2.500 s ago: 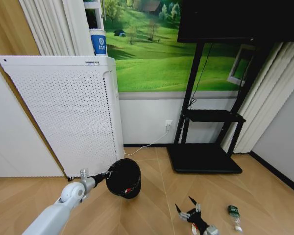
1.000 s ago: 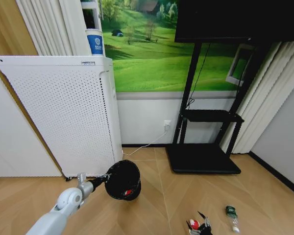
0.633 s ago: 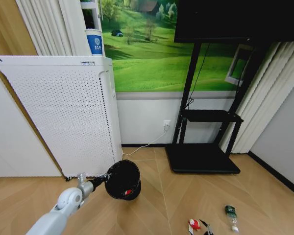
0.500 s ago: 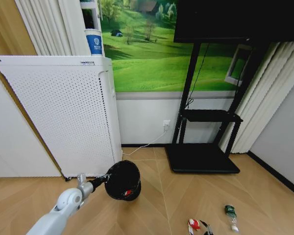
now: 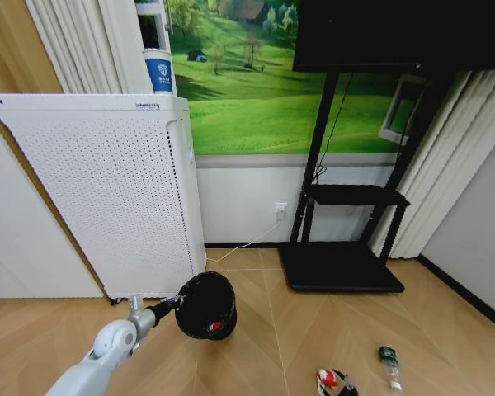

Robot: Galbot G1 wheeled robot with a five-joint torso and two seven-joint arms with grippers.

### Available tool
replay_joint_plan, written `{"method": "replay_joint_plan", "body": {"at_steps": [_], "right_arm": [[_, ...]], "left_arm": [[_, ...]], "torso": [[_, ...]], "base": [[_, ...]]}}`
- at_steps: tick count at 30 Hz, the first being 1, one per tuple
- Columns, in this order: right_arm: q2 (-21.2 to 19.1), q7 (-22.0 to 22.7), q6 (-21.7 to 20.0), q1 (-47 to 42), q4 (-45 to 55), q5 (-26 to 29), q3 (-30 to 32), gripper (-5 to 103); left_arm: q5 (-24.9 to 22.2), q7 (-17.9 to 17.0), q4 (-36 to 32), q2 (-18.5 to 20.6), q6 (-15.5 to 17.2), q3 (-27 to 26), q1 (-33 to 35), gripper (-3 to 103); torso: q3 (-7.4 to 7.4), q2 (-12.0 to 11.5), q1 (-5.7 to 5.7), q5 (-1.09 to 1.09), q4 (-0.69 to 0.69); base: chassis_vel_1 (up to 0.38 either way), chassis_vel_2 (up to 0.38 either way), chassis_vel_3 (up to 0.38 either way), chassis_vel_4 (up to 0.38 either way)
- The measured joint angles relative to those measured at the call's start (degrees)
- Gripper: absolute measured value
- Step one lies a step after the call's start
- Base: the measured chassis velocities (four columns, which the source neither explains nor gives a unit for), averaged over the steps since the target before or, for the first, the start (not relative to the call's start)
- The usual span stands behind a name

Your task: Pick up the trash bin and place the garbage on the floor into it.

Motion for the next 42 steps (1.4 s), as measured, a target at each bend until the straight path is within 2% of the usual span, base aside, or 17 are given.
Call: {"method": "replay_joint_plan", "body": {"at_steps": [1,2,4,6,8,12,14,20,22,23,25,26,28,30,32,36,42], "right_arm": [[0.09,0.08,0.09,-0.16,0.13,-0.02,0.06,66],[0.09,0.08,0.09,-0.16,0.13,-0.02,0.06,66],[0.14,0.24,0.19,-0.46,0.56,-0.01,0.16,54],[0.11,0.31,0.24,-0.59,0.82,0.05,0.20,54],[-0.43,0.55,0.90,-1.35,2.62,1.12,0.50,39],[-1.49,0.89,1.58,-2.54,5.08,2.65,0.83,36],[-2.80,0.98,3.11,-4.14,9.09,4.36,1.67,30],[-4.45,1.80,7.10,-6.43,17.58,6.06,3.62,29],[-5.19,1.80,8.85,-8.23,24.12,6.76,5.62,29],[-5.19,1.80,8.85,-8.23,24.12,6.76,5.62,29],[-5.26,1.79,10.56,-9.97,29.53,7.04,7.50,29],[-5.26,1.79,10.56,-9.97,29.53,7.04,7.50,29],[-4.64,1.47,12.94,-12.01,34.68,7.22,8.77,29],[-4.39,1.28,13.56,-12.49,35.88,7.23,8.88,29],[-3.67,0.07,14.78,-14.26,40.65,7.53,9.15,28],[-3.18,-0.94,15.00,-15.01,44.25,7.60,9.03,28],[-2.76,-3.27,14.64,-14.85,46.32,8.84,7.84,28]], "left_arm": [[0.05,0.02,0.01,-0.01,-0.01,0.14,-0.05,4],[0.05,0.02,0.01,-0.01,-0.01,0.14,-0.05,4],[0.09,0.07,0.01,-0.01,-0.04,0.33,-0.09,4],[0.12,0.08,0.00,0.00,-0.04,0.38,-0.09,4],[0.51,0.42,0.20,0.33,-0.16,0.99,-0.31,4],[1.07,0.95,0.87,0.96,-0.52,2.03,-0.85,4],[1.75,1.73,2.19,2.16,-0.78,4.14,-2.31,4],[2.52,3.17,6.01,3.89,-1.88,11.24,-7.35,4],[2.94,4.27,9.18,4.14,-2.52,17.34,-12.68,4],[2.94,4.27,9.18,4.14,-2.52,17.34,-12.68,4],[2.62,4.72,11.87,3.11,-2.97,22.52,-18.33,4],[2.62,4.72,11.87,3.11,-2.97,22.52,-18.33,4],[2.02,5.49,14.99,1.25,-3.47,29.68,-25.02,4],[1.97,5.88,15.70,0.74,-3.65,31.69,-26.43,4],[1.83,6.93,18.26,-1.61,-4.31,38.15,-30.38,4],[2.00,6.99,20.15,-4.34,-5.13,42.28,-32.05,4],[2.44,7.41,21.60,-7.65,-5.66,44.62,-32.21,4]], "torso": [[0.00,0.00,0.00,0.00,0.00],[0.00,0.00,0.00,0.00,0.00],[0.00,0.00,0.00,0.00,0.00],[0.00,0.00,0.00,0.01,0.00],[0.00,0.00,0.00,0.01,0.01],[0.00,0.00,0.00,0.00,0.01],[0.00,0.00,0.00,0.00,0.00],[0.00,0.00,0.00,0.00,0.03],[0.01,0.00,0.00,-0.02,0.02],[0.01,0.00,0.00,-0.02,0.02],[0.00,0.00,0.00,0.00,0.00],[0.00,0.00,0.00,0.00,0.00],[0.00,0.00,0.01,0.00,-0.03],[0.00,0.00,0.00,0.01,-0.03],[0.00,0.00,0.00,0.00,-0.01],[0.00,0.00,0.00,0.00,0.00],[0.00,0.00,0.00,0.00,0.02]], "base": [[0.000,0.000,0.000,0.000],[0.000,0.000,0.000,0.000],[0.000,0.000,0.000,0.000],[0.000,0.000,0.000,0.000],[0.000,0.000,0.000,0.000],[0.000,0.000,0.000,0.000],[0.000,0.000,0.000,0.000],[0.000,0.000,0.000,0.000],[0.000,0.000,0.000,0.000],[0.000,0.000,0.000,0.000],[0.000,0.000,0.000,0.000],[0.000,0.000,0.000,0.000],[0.000,0.000,0.000,0.000],[0.000,0.000,0.000,0.000],[0.000,0.000,0.000,0.000],[0.000,0.000,0.000,0.000],[0.000,0.000,0.000,0.000]]}}
